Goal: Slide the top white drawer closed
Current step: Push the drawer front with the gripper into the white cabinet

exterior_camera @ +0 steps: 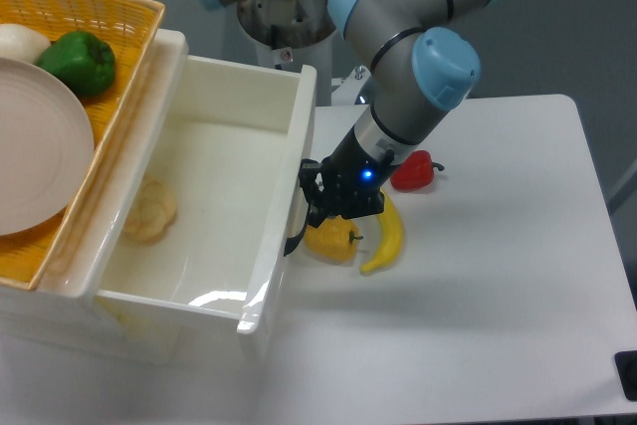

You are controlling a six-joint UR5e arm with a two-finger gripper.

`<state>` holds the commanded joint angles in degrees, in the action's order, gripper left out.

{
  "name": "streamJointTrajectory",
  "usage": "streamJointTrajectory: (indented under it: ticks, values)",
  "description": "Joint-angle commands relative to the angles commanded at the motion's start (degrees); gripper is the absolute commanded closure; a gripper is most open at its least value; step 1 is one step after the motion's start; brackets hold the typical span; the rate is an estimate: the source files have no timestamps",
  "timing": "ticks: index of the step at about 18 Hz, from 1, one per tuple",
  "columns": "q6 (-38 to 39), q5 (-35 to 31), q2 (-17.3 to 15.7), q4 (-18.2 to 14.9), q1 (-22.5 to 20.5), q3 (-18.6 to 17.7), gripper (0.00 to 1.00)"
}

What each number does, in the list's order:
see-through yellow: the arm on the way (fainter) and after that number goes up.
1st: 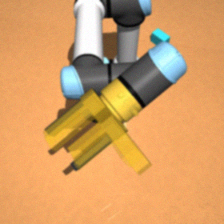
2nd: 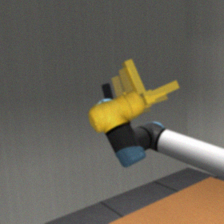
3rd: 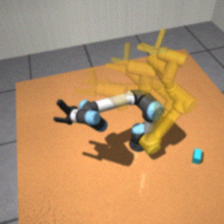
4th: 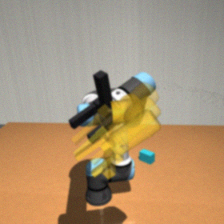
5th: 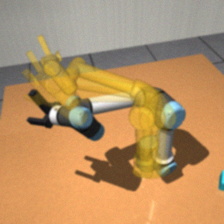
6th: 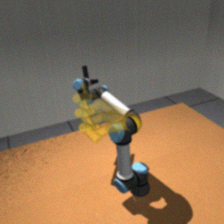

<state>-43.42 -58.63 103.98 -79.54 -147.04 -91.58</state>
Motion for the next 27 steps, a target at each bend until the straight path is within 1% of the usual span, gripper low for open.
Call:
streamJointTrajectory:
  ticks: [4, 8, 14, 20, 25, 27]
  values:
    - [0.0, 0.4, -0.7, 0.1, 0.7, -1.0, 1.0]
    - [0.1, 0.4, -1.0, 0.0, 0.9, -1.1, 1.0]
    - [1.0, 0.9, -1.1, 0.1, 2.8, -1.1, 1.0]
    - [1.8, 0.9, -1.6, -0.3, 3.4, -1.2, 1.0]
    - [1.8, 0.9, -2.8, -0.3, 3.9, -3.2, 1.0]
    - [1.8, 0.9, -3.0, -0.3, 5.0, -3.3, 1.0]
